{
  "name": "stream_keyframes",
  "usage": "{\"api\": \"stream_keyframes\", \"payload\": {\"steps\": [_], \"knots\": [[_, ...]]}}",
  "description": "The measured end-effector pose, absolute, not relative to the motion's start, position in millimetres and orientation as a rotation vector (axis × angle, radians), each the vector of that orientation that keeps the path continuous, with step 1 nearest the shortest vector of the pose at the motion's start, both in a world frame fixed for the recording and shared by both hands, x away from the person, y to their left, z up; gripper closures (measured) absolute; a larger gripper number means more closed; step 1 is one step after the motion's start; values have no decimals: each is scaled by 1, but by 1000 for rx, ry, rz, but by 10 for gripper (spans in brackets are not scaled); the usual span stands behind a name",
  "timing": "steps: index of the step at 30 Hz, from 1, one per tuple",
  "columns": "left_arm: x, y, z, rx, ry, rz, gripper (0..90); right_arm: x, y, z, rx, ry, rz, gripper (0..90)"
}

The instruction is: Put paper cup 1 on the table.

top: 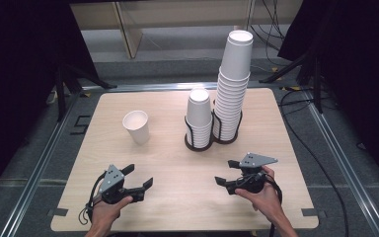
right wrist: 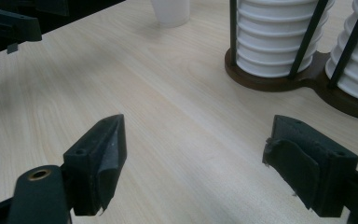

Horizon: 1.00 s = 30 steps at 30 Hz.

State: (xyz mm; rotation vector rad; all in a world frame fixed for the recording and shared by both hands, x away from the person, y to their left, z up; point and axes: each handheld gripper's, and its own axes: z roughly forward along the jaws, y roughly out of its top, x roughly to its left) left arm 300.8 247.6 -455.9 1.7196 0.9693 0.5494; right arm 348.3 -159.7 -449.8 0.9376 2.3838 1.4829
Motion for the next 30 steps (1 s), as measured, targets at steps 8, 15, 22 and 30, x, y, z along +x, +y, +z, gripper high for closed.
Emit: {"api": "stream_keyframes", "payload": {"steps": [8,15,22,30], "knots": [[300,248,-457,1721,980,553,144,348,-161,-449,930,2378,1470,203],[297,246,-459,1729,961,539,144,349,-163,-448,939,2346,1500,202],[288,241,-460,1753,943,508,144,355,-174,-431,1004,2230,1522,193],[280,239,-460,1771,930,496,144,371,-187,-404,1014,2123,1491,183]]}}
